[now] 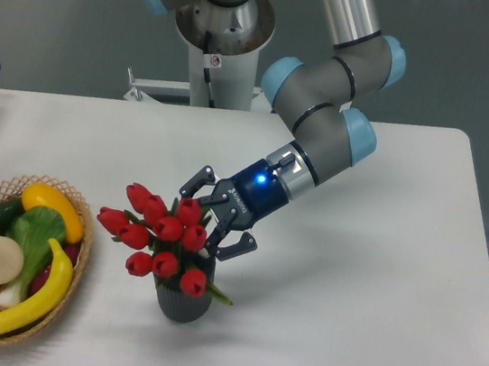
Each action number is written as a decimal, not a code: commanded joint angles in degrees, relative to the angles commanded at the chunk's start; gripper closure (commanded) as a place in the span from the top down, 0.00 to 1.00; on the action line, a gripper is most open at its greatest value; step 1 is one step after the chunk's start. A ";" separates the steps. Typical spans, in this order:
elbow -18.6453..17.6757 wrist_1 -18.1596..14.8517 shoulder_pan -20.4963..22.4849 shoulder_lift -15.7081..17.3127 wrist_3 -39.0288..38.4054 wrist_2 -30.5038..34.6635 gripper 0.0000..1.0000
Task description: Insert the flowers into the vase
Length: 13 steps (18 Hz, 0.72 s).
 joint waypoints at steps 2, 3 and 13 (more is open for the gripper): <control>0.00 0.00 0.44 0.61 -0.18 0.00 0.85; -0.09 0.00 1.05 1.40 -0.35 0.09 0.87; -3.34 -0.18 5.71 13.09 -5.53 15.97 1.00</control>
